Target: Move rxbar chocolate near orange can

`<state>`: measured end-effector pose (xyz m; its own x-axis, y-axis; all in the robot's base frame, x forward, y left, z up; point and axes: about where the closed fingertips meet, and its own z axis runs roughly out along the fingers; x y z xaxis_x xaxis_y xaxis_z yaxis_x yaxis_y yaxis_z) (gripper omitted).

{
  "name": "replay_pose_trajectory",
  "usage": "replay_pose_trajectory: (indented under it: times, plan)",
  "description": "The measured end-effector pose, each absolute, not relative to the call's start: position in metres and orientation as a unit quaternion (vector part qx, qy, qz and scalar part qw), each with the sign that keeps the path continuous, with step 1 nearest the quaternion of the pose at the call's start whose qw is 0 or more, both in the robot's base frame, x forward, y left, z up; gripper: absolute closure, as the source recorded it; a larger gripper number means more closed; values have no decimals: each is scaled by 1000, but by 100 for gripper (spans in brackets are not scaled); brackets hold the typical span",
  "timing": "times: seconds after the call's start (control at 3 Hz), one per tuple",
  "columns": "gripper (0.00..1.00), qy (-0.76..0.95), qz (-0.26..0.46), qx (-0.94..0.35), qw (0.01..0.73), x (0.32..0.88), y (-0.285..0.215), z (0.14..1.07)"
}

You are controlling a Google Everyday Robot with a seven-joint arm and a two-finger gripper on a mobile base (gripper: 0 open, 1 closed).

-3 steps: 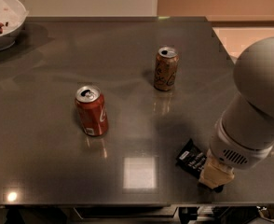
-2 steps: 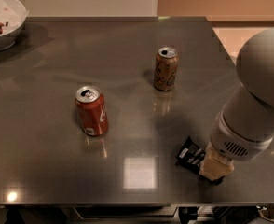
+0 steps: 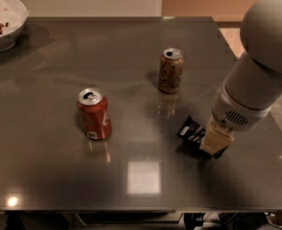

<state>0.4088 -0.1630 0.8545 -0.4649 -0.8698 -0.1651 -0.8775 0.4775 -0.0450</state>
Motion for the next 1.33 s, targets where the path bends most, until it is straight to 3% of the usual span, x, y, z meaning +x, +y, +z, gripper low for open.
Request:
replay_pose_trajectory:
  times: [0.67, 1.33]
  plan:
    - [100, 853, 21, -510, 111, 483, -164, 860]
    - [59, 852, 20, -508, 127, 534, -160, 850]
